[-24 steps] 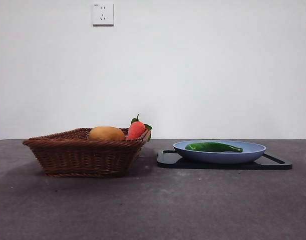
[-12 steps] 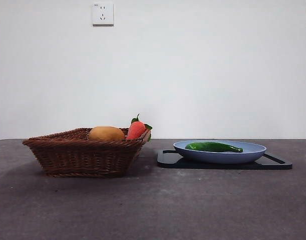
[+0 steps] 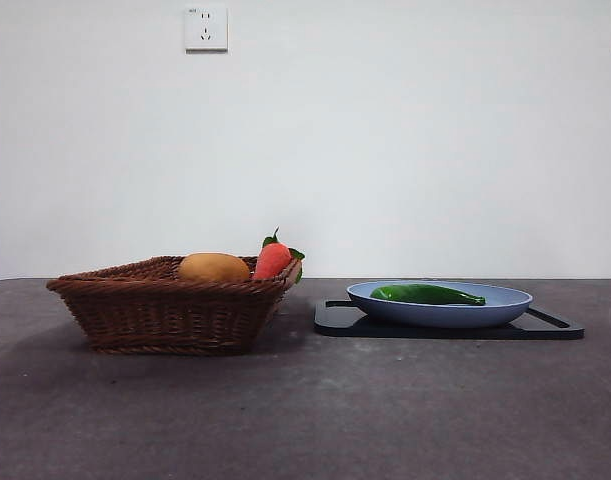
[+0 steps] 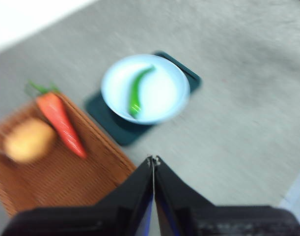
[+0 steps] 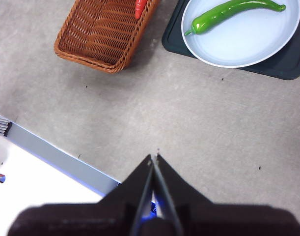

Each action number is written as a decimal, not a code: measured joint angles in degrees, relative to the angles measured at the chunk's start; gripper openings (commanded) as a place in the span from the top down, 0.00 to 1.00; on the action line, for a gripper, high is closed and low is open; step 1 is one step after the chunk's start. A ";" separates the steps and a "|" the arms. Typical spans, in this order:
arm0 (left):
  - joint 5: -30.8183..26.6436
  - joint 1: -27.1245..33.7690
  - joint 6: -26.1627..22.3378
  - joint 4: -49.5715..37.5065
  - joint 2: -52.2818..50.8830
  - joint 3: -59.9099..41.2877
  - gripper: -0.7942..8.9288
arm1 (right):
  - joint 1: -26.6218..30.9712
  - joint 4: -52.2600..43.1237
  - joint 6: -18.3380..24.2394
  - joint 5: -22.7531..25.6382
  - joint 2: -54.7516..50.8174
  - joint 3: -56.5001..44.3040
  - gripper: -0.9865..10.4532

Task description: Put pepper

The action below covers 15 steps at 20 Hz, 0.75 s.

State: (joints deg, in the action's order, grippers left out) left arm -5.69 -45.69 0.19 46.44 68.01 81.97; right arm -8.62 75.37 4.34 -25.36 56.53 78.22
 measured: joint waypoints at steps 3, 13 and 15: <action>0.28 7.13 -3.32 -9.38 -1.95 0.00 0.91 | 0.00 0.00 -0.02 0.00 0.00 0.00 0.90; 13.16 37.79 -6.67 -48.81 -26.95 -29.81 0.91 | 0.00 0.00 -0.02 0.00 0.02 0.02 0.90; 13.16 42.29 -6.67 -52.61 -33.16 -38.49 0.91 | 0.00 0.02 -0.02 0.00 0.02 0.02 0.90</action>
State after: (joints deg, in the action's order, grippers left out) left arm 7.46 -3.40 -6.48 -6.17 34.85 43.48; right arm -8.62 75.40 4.32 -25.36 56.55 78.24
